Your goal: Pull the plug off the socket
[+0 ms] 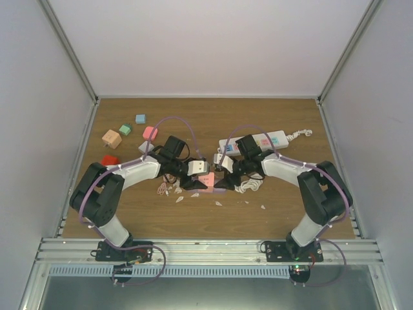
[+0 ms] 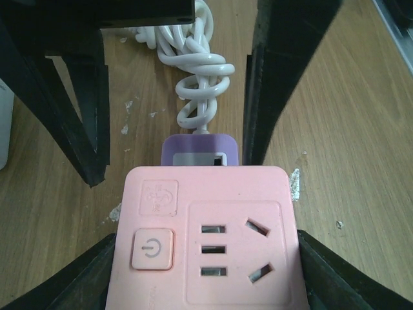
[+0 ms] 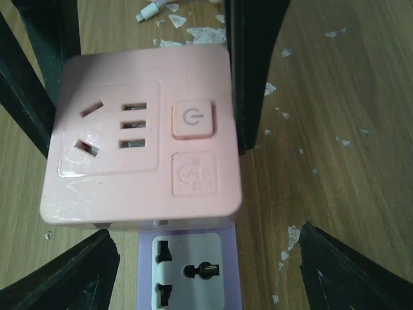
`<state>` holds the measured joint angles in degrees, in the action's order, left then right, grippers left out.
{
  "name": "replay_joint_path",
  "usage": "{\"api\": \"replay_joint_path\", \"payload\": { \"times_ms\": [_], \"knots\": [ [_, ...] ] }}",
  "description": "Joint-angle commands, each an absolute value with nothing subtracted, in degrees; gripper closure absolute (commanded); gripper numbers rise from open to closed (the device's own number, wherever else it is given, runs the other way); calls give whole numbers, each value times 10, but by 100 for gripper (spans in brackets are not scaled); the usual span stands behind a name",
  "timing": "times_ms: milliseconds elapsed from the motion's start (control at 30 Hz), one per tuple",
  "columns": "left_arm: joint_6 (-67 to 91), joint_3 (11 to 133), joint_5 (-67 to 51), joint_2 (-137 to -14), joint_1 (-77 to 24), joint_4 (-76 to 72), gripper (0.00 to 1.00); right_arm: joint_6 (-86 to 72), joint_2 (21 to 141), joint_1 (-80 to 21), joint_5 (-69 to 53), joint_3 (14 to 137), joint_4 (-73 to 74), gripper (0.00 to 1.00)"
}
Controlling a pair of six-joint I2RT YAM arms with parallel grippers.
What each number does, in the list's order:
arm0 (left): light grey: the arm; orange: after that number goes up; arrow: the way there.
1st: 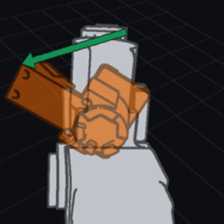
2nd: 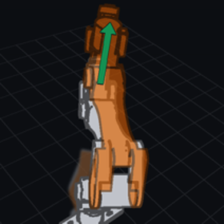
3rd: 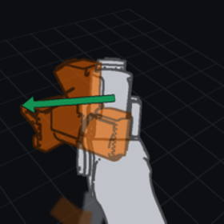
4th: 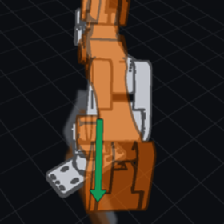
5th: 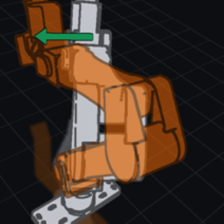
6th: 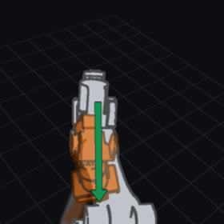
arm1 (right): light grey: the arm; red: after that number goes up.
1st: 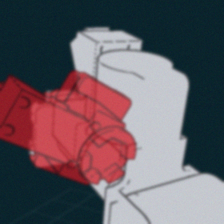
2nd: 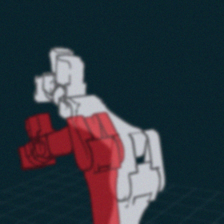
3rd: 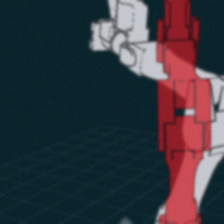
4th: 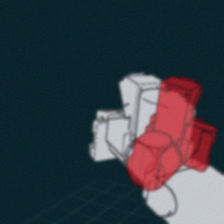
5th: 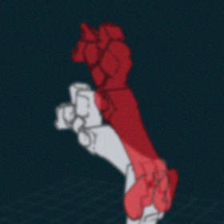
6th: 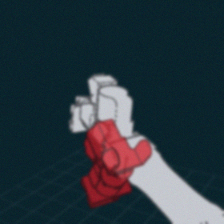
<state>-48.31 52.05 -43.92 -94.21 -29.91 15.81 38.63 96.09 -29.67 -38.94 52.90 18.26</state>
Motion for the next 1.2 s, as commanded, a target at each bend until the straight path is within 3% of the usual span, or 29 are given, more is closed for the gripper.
{"api": "replay_joint_path", "payload": {
  "times_ms": [0, 133, 267, 533, 933, 1167],
  "knots": [
    [-487, 512, -449, -930, -305, 150, 65, 331, 961, -293, -456, 525, 128, 25],
    [-481, 506, -441, -921, -302, 147, 65, 285, 962, -285, -484, 512, 102, 42],
    [-474, 490, -429, -909, -296, 133, 66, 251, 962, -275, -500, 510, 97, 65],
    [-439, 487, -411, -914, -294, 109, 66, 215, 1005, -279, -519, 522, 135, 83],
    [-418, 481, -362, -910, -292, 76, 66, 232, 1042, -284, -450, 552, 169, 88],
    [-398, 515, -443, -928, -274, 107, 67, 298, 1076, -293, -440, 559, 224, 86]
  ]
}}
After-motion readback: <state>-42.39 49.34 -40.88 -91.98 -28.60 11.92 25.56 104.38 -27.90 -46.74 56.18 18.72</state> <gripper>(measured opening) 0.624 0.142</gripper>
